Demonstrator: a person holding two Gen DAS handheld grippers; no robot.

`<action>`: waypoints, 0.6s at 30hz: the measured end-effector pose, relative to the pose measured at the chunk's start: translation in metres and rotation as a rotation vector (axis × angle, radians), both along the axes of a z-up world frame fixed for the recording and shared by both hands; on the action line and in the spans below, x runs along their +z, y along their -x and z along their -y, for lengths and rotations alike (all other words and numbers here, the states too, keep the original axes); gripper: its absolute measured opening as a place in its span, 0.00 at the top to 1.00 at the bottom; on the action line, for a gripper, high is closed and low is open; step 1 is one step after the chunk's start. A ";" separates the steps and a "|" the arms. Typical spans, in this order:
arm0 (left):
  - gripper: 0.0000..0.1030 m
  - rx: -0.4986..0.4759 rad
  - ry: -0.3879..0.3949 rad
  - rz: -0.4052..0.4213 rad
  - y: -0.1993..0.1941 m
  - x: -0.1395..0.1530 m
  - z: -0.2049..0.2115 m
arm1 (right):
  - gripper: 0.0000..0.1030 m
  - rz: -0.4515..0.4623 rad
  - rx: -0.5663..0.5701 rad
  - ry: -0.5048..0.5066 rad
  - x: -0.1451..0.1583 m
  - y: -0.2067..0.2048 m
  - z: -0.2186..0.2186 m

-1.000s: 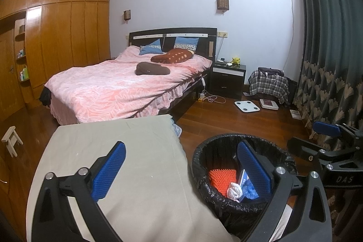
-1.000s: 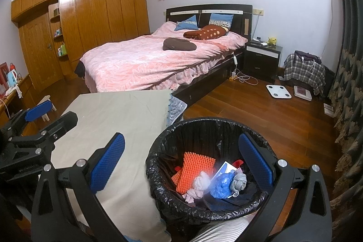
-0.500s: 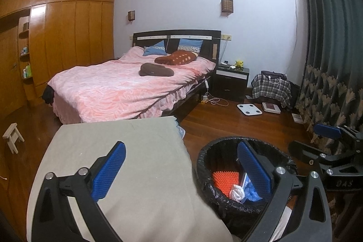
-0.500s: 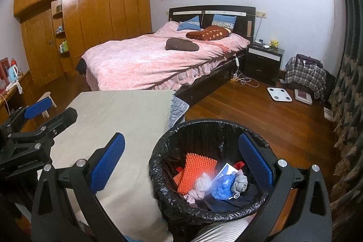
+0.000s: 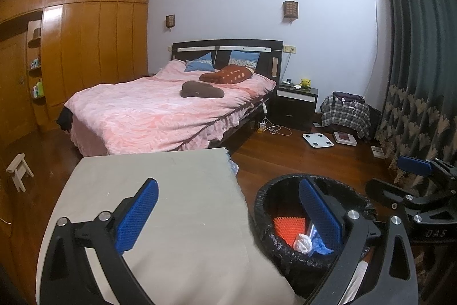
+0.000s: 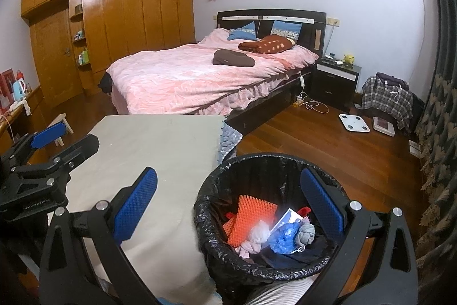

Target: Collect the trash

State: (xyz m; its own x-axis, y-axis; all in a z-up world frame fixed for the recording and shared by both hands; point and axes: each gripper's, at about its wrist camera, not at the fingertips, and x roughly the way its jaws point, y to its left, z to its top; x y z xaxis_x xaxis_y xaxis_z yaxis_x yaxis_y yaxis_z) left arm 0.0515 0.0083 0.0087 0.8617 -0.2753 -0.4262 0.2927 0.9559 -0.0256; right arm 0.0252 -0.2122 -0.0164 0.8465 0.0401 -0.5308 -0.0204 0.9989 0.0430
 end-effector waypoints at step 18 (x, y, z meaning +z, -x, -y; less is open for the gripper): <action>0.06 -0.003 -0.011 -0.004 0.002 -0.001 -0.001 | 0.05 -0.003 0.000 -0.003 0.000 -0.001 -0.001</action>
